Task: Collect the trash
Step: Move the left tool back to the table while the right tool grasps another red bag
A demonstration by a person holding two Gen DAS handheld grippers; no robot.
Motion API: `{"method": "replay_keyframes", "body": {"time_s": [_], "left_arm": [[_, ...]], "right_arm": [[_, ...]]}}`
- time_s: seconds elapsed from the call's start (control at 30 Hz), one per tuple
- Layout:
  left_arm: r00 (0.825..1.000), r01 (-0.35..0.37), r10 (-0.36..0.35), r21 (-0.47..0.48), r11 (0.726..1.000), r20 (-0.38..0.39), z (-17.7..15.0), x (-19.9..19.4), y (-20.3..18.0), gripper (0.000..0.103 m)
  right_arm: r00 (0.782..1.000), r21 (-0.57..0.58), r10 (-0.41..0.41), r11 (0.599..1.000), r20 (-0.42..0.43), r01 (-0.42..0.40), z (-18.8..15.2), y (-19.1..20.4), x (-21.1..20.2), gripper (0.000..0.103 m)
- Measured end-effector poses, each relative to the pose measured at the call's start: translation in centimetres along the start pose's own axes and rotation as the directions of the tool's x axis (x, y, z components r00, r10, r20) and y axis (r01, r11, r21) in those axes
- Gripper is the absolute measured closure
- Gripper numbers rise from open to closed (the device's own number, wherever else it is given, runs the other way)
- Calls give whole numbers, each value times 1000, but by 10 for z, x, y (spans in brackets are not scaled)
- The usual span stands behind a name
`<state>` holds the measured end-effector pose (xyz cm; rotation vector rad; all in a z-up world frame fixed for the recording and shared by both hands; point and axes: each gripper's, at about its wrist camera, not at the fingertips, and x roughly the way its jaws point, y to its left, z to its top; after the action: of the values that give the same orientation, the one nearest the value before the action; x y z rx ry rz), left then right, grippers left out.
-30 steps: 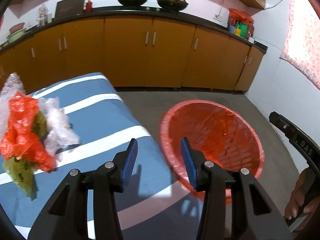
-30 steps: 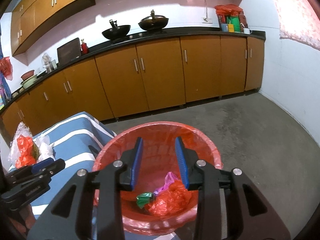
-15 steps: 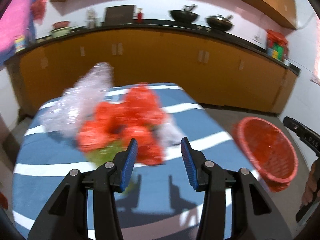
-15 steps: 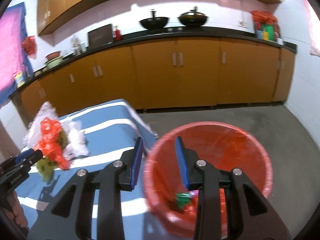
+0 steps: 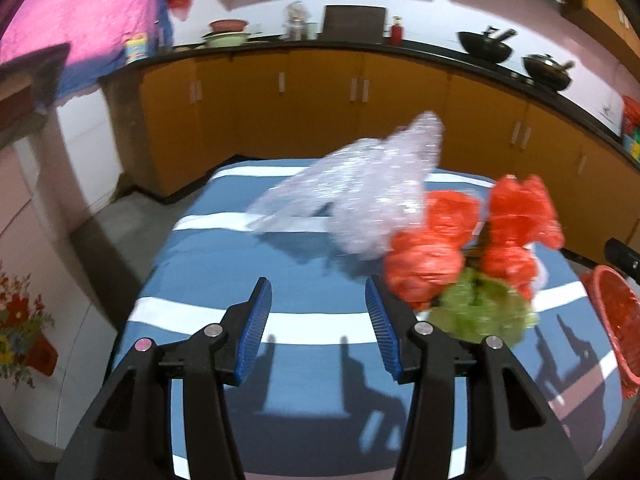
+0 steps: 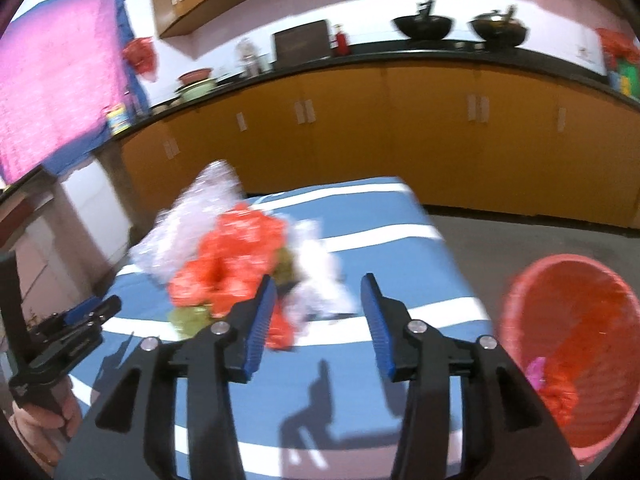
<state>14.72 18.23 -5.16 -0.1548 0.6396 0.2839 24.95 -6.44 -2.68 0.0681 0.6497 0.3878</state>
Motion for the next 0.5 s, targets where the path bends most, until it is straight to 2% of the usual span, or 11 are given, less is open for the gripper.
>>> {"method": "replay_keyframes", "body": {"time_s": [0.2, 0.5], "left_arm": [[1000, -25, 24, -38, 999, -11, -4, 7, 24, 52], [1000, -26, 25, -64, 998, -17, -11, 11, 39, 52]], "right_arm": [[997, -26, 21, 999, -76, -23, -5, 30, 39, 52], [991, -65, -14, 998, -132, 5, -12, 41, 76, 52]]}}
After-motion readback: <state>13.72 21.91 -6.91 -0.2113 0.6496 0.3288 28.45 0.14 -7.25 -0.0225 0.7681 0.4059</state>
